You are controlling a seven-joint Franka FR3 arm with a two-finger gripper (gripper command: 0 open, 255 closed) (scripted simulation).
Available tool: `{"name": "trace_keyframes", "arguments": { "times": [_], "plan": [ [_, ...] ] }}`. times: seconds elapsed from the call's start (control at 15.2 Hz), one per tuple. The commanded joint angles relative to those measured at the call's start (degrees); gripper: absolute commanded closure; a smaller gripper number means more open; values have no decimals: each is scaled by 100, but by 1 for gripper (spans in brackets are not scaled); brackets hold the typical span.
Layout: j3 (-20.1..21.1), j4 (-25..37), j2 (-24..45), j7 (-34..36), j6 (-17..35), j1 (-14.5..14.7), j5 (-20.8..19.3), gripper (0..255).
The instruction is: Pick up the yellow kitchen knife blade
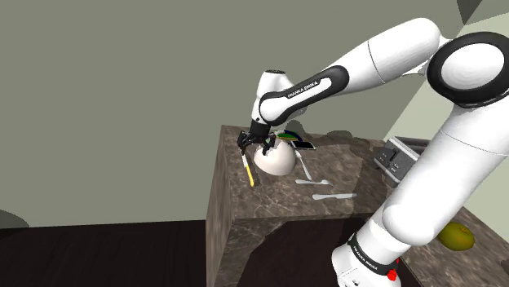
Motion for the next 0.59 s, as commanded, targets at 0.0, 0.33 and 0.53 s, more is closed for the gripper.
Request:
{"name": "trace_keyframes", "arguments": {
  "times": [0.0, 0.33, 0.53],
  "plan": [
    [-25, 286, 465, 236, 200, 5, -37, 0],
    [-62, 412, 888, 382, 509, 33, -95, 0],
    [-79, 392, 1076, 409, 715, 45, -139, 0]
  ]
}}
